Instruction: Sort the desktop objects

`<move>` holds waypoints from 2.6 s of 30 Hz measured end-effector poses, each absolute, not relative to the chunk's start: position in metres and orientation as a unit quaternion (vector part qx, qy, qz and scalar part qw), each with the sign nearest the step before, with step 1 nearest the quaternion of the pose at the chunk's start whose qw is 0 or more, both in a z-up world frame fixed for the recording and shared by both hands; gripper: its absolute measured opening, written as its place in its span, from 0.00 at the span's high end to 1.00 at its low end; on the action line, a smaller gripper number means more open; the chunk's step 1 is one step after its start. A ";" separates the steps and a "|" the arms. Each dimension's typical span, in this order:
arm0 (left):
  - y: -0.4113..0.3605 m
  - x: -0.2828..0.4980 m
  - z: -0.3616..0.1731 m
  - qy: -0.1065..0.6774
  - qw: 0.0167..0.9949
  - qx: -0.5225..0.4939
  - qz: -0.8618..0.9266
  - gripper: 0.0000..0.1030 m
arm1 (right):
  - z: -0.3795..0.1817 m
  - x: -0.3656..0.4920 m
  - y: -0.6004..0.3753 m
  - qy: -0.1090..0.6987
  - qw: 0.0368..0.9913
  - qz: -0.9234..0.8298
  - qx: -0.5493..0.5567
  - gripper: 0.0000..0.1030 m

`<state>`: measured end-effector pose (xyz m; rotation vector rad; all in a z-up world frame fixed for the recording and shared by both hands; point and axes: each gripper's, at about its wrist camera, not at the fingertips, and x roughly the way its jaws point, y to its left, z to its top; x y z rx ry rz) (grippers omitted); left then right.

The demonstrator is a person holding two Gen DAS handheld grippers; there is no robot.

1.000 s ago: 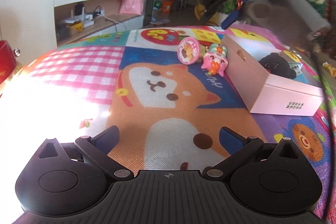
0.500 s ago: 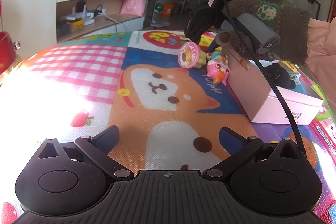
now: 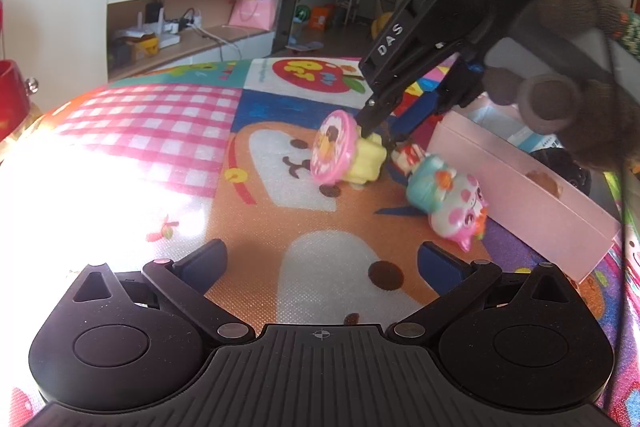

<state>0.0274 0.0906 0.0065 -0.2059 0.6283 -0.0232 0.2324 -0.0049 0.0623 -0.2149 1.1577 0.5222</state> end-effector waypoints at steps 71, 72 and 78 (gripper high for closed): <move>0.015 0.025 0.013 0.340 0.939 -0.010 -0.054 0.30 | 0.018 -0.008 -0.214 0.319 0.937 0.146 -0.004 0.10; 0.013 0.027 0.012 0.340 0.939 -0.006 -0.055 0.36 | 0.018 -0.008 -0.215 0.317 0.937 0.146 -0.002 0.07; 0.000 0.027 0.012 0.339 0.936 0.016 -0.097 0.45 | 0.017 -0.004 -0.220 0.325 0.934 0.146 0.013 0.04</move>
